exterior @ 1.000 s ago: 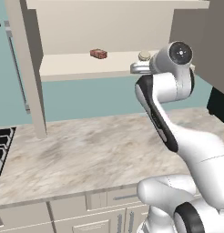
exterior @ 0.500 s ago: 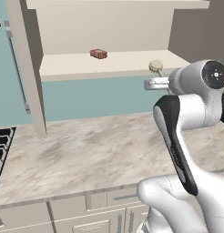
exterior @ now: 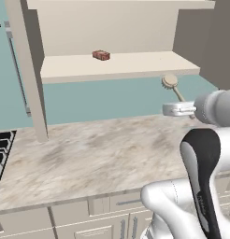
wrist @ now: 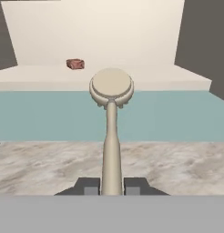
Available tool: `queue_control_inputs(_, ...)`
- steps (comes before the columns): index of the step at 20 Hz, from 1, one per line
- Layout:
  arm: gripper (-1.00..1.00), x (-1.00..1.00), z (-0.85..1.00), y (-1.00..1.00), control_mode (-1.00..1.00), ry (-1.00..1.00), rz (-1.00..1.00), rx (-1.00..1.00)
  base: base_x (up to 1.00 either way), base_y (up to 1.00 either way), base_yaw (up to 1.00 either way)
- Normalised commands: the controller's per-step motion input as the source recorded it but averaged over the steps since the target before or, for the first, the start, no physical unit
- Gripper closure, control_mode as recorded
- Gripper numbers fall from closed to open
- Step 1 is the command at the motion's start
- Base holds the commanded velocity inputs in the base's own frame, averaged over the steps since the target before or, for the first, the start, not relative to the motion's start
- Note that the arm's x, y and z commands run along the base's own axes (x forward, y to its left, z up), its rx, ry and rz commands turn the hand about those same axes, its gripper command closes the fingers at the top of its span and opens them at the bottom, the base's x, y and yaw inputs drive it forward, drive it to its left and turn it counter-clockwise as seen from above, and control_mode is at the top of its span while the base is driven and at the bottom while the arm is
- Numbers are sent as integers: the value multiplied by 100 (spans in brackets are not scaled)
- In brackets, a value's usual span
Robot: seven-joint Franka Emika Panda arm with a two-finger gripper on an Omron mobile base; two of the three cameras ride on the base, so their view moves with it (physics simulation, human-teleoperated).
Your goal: Locate and retrieve the bar soap and dish brush from the cabinet. Place them next to the sink.
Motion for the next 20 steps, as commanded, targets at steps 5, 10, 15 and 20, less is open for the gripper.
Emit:
queue_control_inputs(5,100,-71,-2,8,-100,0,5,0,0,0,0)
queue_control_inputs(10,100,-11,0,2,-100,0,1,0,0,0,0)
queue_control_inputs(15,100,-1,0,0,-100,0,0,0,0,0,0)
queue_control_inputs(20,100,0,0,0,100,0,0,0,-35,12,22)
